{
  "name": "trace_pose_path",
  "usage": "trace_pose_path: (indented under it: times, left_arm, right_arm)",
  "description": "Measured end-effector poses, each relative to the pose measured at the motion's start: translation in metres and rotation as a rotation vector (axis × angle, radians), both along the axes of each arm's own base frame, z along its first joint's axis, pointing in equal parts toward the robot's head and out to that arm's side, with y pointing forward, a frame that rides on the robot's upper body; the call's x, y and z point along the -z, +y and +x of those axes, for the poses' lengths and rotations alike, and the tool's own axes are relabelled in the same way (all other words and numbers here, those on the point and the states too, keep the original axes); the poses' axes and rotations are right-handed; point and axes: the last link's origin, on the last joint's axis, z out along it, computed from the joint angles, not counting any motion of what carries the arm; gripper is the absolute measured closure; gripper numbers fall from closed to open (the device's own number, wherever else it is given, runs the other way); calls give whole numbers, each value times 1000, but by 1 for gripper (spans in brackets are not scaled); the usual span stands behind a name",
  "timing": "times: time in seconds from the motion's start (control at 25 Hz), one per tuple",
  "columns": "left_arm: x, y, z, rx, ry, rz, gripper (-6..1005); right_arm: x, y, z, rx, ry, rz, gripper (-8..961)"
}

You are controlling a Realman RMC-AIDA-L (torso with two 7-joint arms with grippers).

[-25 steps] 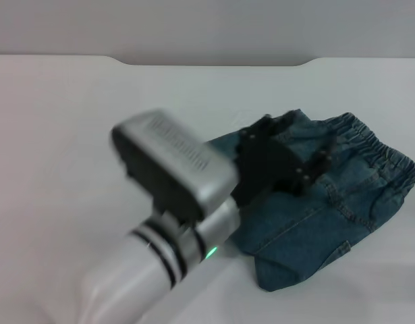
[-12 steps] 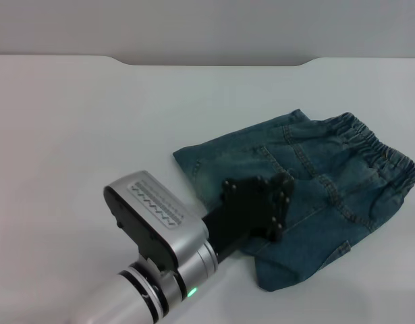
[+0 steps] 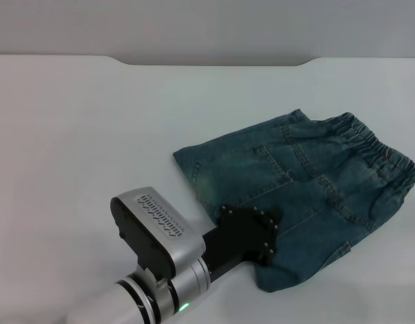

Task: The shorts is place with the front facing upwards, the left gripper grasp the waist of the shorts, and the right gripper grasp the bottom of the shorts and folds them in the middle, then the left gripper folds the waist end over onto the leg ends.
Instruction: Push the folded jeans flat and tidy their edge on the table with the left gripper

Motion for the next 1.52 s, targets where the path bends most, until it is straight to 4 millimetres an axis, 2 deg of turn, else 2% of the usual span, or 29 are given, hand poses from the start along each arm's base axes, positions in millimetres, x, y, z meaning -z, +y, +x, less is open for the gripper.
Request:
trace_pose_path:
  times: [0.4, 0.8, 1.16, 1.28, 1.52]
  left_arm:
    - [-3, 22, -12, -47, 24, -17, 1000]
    - [-18, 59, -27, -91, 78, 40, 997]
    - [-30, 83, -26, -92, 89, 97, 995]
    - [-34, 82, -21, -87, 45, 114, 994]
    - [-35, 53, -12, -64, -45, 153, 993]
  right_arm:
    - [3, 3, -4, -12, 24, 3, 953]
    - [5, 5, -5, -18, 35, 3, 952]
    - [5, 5, -6, -18, 37, 2, 953]
    - [5, 5, -5, -14, 37, -1, 952]
    - [7, 4, -4, -7, 36, -13, 952]
